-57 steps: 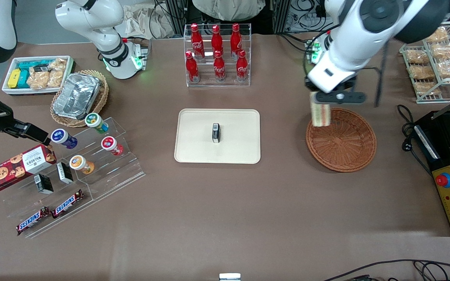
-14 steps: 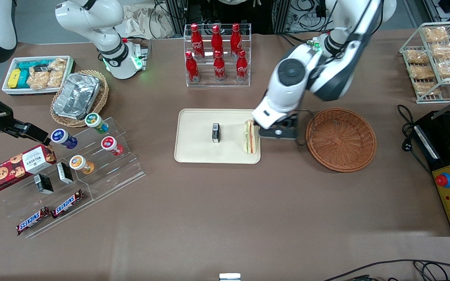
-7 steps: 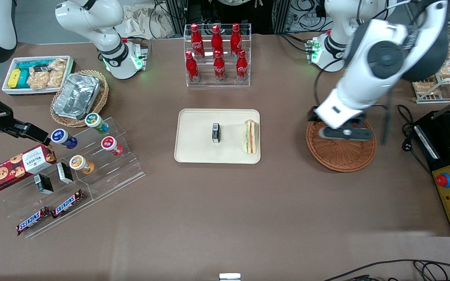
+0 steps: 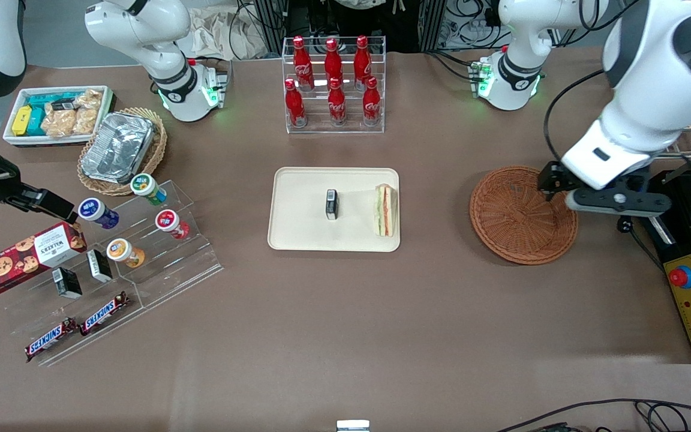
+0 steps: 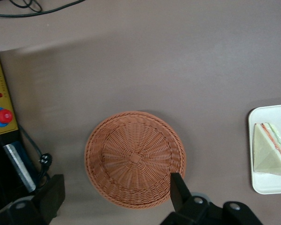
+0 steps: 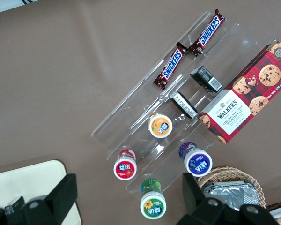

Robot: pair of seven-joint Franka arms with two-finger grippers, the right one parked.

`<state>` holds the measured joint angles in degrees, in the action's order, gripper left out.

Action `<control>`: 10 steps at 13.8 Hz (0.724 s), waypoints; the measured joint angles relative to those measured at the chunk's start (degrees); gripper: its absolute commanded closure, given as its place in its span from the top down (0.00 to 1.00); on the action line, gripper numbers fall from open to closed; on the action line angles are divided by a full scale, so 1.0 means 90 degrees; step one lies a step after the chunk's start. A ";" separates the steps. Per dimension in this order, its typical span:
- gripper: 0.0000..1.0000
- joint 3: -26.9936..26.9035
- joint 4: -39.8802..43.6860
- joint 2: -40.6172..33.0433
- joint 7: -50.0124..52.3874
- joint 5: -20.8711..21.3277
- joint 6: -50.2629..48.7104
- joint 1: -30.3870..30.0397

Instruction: Place sandwich from basket to tray

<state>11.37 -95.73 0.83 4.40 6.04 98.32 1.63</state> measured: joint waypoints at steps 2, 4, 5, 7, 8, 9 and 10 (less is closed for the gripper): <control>1.00 -0.0001 0.0309 -0.0004 -0.0026 0.0013 -0.0399 -0.0126; 1.00 -0.0184 0.0388 -0.0078 -0.0145 0.0055 -0.0600 -0.0136; 1.00 -0.0410 0.0334 -0.0167 -0.0450 0.0053 -0.0633 -0.0093; 1.00 -0.1002 0.0219 -0.0384 -0.1168 -0.0132 -0.0666 0.0046; 1.00 -0.1303 0.0172 -0.0508 -0.1470 -0.0338 -0.0718 0.0118; 1.00 -0.1571 0.0129 -0.0642 -0.1666 -0.0498 -0.0804 0.0213; 1.00 -0.1745 0.0093 -0.0758 -0.1708 -0.0597 -0.0877 0.0321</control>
<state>-4.34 -94.89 -5.99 -10.97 0.67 90.43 4.52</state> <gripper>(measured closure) 0.000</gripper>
